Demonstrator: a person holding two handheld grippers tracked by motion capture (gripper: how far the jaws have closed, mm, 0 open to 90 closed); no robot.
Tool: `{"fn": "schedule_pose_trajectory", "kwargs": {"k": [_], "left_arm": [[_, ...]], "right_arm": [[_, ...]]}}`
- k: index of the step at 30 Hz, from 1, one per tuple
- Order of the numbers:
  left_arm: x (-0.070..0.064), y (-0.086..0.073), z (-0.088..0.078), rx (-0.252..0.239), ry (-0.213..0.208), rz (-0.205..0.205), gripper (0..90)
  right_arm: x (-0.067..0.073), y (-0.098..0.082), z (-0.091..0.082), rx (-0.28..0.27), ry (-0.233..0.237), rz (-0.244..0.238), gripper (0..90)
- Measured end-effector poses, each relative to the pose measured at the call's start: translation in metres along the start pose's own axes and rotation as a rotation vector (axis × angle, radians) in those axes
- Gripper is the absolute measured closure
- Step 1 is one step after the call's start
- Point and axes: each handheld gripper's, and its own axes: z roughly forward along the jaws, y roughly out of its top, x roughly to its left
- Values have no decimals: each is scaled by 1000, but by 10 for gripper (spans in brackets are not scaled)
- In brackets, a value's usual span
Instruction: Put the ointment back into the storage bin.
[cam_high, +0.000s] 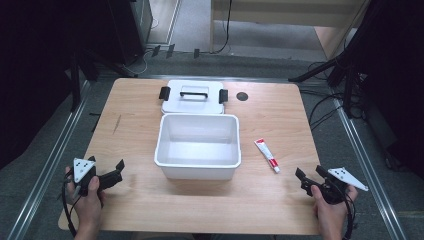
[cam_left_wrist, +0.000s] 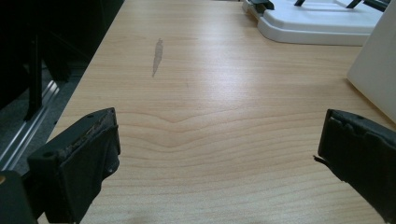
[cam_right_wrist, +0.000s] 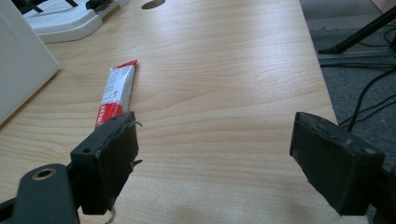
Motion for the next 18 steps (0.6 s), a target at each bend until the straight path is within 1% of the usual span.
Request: {"fn": "schedule_pose_trajectory", "kwargs": {"k": [3, 5, 6, 7, 8, 9, 10, 11, 13, 14, 15, 18], "left_arm": [[-2, 0, 0, 3, 6, 15, 0], [-3, 0, 0, 1, 8, 19, 0], [-3, 0, 0, 2, 10, 19, 0], [-3, 0, 0, 4, 11, 21, 0], [-3, 0, 0, 4, 11, 21, 0], [-3, 0, 1, 4, 9, 25, 0], [-3, 0, 1, 4, 6, 28, 0], [-3, 0, 0, 5, 4, 30, 0], [-3, 0, 1, 4, 3, 28, 0], [-3, 0, 0, 6, 2, 28, 0], [-3, 0, 1, 6, 2, 28, 0], [-3, 0, 1, 7, -2, 24, 0]], "right_arm": [[0, 0, 1, 6, -8, -1, 172], [2, 1, 2, 32, -35, -3, 182], [3, 2, 5, 61, -41, -18, 194], [3, 2, 5, 61, -41, -18, 194], [5, 3, 6, 84, -55, -24, 195], [8, 7, 8, 125, -53, -46, 195], [8, 7, 8, 125, -53, -46, 195], [10, 9, 9, 149, -52, -59, 195], [14, 15, 10, 175, -47, -73, 206], [17, 21, 11, 202, -44, -81, 209], [17, 21, 11, 202, -44, -81, 209], [24, 30, 15, 270, -55, -126, 211]]}}
